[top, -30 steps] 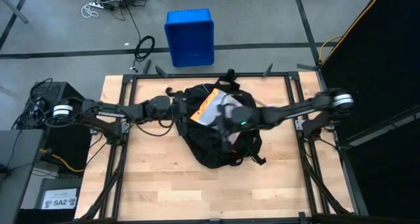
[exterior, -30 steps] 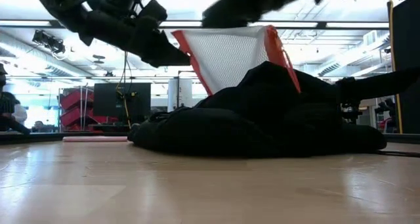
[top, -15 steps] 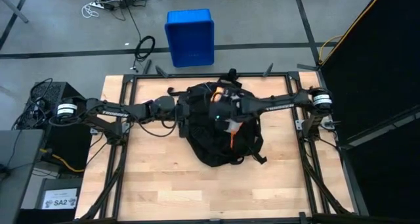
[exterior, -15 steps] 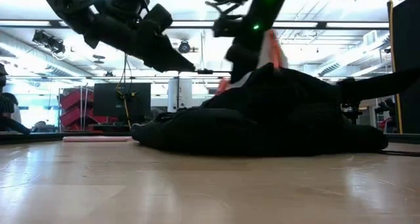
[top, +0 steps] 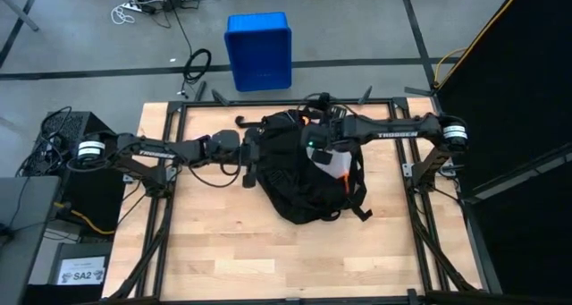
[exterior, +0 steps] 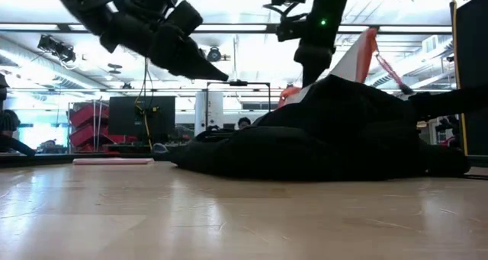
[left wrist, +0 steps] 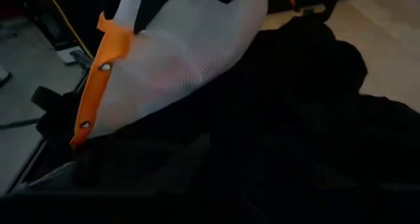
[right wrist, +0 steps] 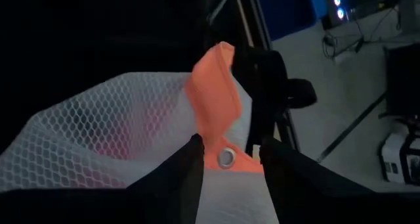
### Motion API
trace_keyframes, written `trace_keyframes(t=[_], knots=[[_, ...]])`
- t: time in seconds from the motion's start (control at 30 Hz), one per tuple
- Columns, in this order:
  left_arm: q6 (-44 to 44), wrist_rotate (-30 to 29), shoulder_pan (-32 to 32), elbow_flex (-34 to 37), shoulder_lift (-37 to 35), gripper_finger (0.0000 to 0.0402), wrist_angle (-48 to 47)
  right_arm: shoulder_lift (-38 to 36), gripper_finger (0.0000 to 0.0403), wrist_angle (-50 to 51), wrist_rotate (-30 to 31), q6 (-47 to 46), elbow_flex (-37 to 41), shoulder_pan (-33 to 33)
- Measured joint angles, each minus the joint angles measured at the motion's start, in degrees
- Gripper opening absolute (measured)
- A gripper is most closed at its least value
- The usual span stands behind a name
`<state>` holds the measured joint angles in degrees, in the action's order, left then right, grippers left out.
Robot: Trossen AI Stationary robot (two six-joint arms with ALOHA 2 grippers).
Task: Unpack backpack
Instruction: Put the zip bag into the backpack
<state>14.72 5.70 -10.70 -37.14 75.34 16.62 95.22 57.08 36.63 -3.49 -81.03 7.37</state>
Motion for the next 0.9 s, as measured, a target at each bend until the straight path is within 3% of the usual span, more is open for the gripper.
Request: trace_keyframes(t=[0.13, 0.4, 0.73, 0.9], knots=[[0.3, 0.0, -0.7, -4.2, 2.1, 0.0112, -4.1, -1.9, 0.0121, -0.5, -1.6, -0.4, 2.1, 1.7], [1.6, 1.0, -1.4, -8.4, 10.5, 0.0112, -6.2, -6.0, 0.0115, -8.3, -4.9, -2.1, 16.2, 5.0], [3.9, 12.8, -1.4, -15.6, 20.8, 0.0112, -6.7, -14.2, 0.0111, -18.0, -9.7, -2.4, 24.3, 5.6], [7.7, 15.7, -1.4, -26.7, 26.8, 0.0112, -18.5, -15.6, 0.0108, -20.9, -12.0, -1.6, 27.2, 6.4]])
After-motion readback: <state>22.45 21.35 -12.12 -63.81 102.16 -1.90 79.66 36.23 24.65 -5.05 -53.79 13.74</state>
